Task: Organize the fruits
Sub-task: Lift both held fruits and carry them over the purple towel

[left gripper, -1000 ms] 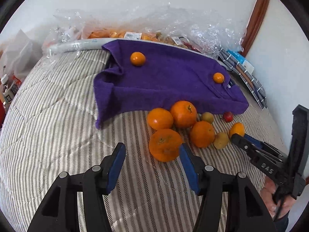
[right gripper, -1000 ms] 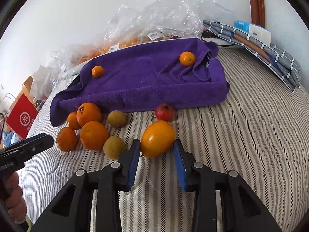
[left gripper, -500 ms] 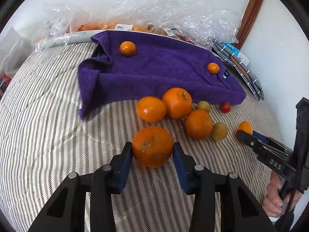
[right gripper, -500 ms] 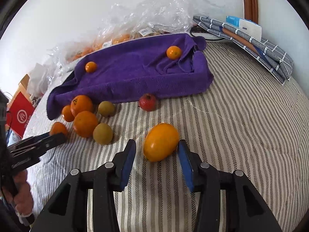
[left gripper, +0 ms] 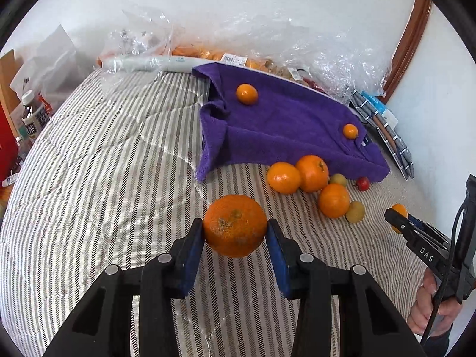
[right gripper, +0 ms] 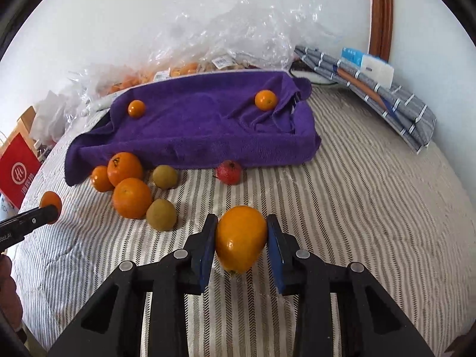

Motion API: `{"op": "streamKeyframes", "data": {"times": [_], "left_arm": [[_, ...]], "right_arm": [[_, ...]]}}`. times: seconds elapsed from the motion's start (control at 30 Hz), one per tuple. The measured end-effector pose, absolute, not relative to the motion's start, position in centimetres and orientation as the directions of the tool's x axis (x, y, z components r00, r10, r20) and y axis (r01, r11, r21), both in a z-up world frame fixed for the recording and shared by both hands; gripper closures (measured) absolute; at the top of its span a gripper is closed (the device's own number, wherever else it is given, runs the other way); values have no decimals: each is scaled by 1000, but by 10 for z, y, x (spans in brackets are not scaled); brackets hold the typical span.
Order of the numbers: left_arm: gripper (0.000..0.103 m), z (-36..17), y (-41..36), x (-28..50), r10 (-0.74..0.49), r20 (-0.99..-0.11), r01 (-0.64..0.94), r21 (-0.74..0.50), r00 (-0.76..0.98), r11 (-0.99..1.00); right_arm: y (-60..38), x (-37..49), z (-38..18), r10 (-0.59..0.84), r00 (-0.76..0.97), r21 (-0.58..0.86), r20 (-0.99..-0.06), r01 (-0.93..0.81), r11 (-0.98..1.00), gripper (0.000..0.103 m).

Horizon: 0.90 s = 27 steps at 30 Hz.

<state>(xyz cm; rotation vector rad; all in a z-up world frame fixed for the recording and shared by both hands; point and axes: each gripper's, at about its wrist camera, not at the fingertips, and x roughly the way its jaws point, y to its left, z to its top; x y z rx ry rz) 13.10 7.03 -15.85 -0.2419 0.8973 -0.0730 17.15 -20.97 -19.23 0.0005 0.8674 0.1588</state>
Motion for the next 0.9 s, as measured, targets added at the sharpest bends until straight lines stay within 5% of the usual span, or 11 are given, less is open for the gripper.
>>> {"op": "streamKeyframes", "data": {"times": [0.9], "left_arm": [[63,-65,59,111,-169,-673,-7,-251,720,968]], "right_arm": [[-228,134,-105,134,729,91,-672,-98,991,70]]}}
